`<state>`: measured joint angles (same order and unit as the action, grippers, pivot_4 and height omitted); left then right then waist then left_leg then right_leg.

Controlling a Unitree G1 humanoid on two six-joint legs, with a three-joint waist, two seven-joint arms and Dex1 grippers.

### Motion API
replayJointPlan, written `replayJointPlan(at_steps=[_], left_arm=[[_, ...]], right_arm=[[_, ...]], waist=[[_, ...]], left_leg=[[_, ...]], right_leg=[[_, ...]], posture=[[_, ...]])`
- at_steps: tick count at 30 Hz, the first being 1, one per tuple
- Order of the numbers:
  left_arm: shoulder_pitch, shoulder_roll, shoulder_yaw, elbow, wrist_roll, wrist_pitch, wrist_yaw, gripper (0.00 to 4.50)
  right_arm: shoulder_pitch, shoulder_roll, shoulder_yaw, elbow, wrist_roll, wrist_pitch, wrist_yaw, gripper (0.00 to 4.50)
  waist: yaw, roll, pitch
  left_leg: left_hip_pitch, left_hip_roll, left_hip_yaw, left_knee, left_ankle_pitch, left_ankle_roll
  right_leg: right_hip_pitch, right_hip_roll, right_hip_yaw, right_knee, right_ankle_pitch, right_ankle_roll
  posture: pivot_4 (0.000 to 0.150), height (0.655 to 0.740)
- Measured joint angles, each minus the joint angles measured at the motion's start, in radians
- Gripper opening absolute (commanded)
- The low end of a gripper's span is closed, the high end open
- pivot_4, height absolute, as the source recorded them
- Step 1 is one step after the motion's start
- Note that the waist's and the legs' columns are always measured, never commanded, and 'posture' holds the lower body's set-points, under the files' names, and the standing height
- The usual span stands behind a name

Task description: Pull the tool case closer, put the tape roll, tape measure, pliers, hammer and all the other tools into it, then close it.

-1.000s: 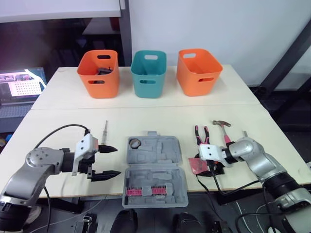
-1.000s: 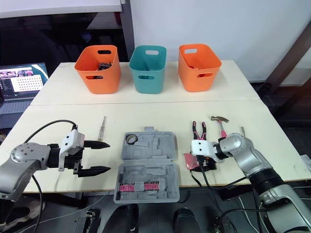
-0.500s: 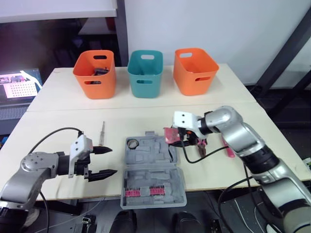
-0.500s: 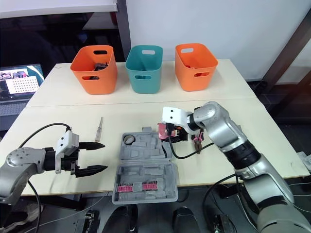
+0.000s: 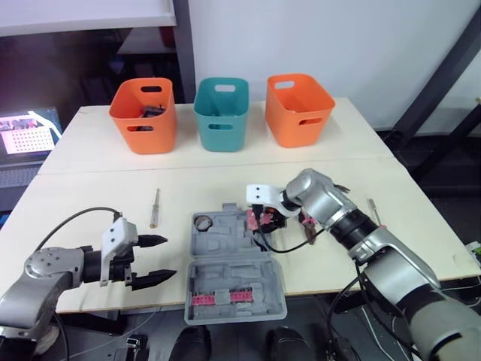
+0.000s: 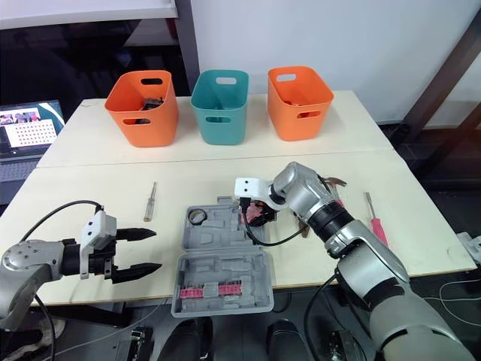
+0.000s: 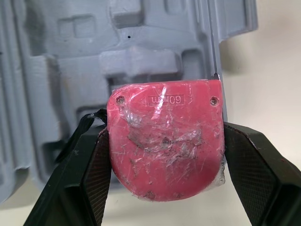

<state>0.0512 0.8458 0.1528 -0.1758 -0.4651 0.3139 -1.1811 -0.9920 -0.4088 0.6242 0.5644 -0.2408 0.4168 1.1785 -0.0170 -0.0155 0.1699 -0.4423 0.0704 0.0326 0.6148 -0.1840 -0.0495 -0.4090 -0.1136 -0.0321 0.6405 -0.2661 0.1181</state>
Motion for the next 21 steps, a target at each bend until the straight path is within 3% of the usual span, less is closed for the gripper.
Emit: replayJointPlan(at_steps=[7, 21], left_arm=[[0.016, 0.000, 0.001, -0.004, 0.000, -0.006, 0.006, 4.50], [0.022, 0.000, 0.001, -0.004, 0.005, -0.018, 0.012, 4.50]], right_arm=[[-0.036, 0.038, 0.001, 0.110, -0.037, -0.106, 0.000, 3.00], [-0.037, 0.053, 0.002, 0.116, -0.091, -0.118, 0.030, 3.00]], waist=[[-0.002, 0.000, 0.000], [-0.002, 0.000, 0.000]], left_leg=[[0.001, 0.000, 0.000, 0.000, 0.000, 0.000], [0.001, 0.000, 0.000, 0.000, 0.000, 0.000]], right_leg=[[0.000, 0.000, 0.000, 0.001, 0.000, 0.000], [-0.001, 0.000, 0.000, 0.003, 0.000, 0.000]], posture=[[0.150, 0.7400], [0.150, 0.7400]])
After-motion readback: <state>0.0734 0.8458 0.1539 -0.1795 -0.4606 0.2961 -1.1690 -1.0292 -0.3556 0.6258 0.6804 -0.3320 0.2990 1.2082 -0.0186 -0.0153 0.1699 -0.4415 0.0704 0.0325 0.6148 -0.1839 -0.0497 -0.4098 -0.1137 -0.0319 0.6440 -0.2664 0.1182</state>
